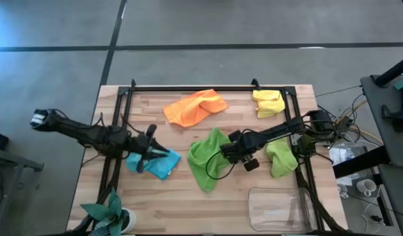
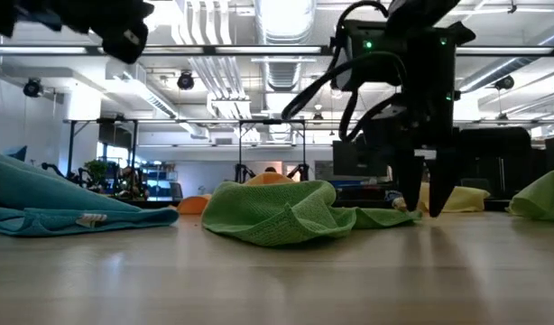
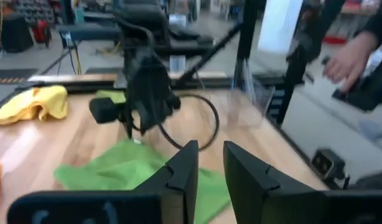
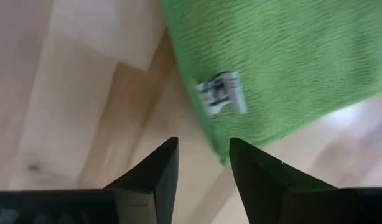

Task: Fold microfiber towels
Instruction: Fold the green microfiber towel

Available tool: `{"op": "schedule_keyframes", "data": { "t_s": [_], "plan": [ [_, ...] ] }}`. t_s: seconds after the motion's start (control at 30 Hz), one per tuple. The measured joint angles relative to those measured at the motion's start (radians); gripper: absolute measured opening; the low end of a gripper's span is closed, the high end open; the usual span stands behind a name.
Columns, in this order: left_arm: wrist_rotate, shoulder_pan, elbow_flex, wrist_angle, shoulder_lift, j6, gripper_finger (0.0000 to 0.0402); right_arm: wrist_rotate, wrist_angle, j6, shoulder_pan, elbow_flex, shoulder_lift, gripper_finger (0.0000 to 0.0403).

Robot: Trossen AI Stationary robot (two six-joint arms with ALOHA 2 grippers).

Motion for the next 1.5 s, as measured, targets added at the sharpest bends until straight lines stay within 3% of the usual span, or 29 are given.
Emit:
{"op": "schedule_keyframes", "data": {
  "t_s": [0.17,0.27,0.4,0.5,0.63,0.73,0.93,1.0,1.17,1.4,1.5],
  "plan": [
    [-0.168,-0.165,0.013,-0.035,0.162,0.026,0.0061,0.004,0.107,-0.046,0.001,-0.045,-0.003,0.0121],
    [-0.171,-0.205,0.013,0.034,0.291,-0.030,0.0061,0.004,0.128,-0.050,0.001,-0.054,-0.004,0.0109],
    [-0.164,-0.217,0.013,0.269,0.490,-0.113,0.0061,0.006,0.119,-0.033,0.002,-0.058,-0.005,0.0082],
    [-0.149,-0.217,0.017,0.444,0.656,-0.100,0.0062,0.015,0.109,0.037,0.004,-0.058,-0.003,0.0042],
    [-0.146,-0.217,0.108,0.474,0.838,-0.023,0.0076,0.016,0.105,0.114,0.005,-0.059,-0.004,0.0013],
    [-0.146,-0.216,0.238,0.426,0.947,0.007,0.0098,0.027,0.090,0.144,0.012,-0.054,-0.007,0.0010],
    [-0.162,-0.196,0.553,-0.062,1.140,0.019,0.0145,0.045,0.071,0.163,0.022,-0.049,-0.037,0.0009],
    [-0.173,-0.195,0.624,-0.130,1.189,0.026,0.0154,0.041,0.069,0.178,0.024,-0.050,-0.040,0.0009],
    [-0.228,-0.197,0.717,-0.115,1.252,0.027,0.0157,0.040,0.073,0.190,0.024,-0.050,-0.039,0.0009],
    [-0.228,-0.193,0.723,-0.123,1.295,0.024,0.0155,0.033,0.070,0.193,0.025,-0.052,-0.038,0.0009],
    [-0.232,-0.188,0.726,-0.118,1.304,-0.007,0.0134,0.033,0.071,0.192,0.025,-0.052,-0.038,0.0009]
  ]
}}
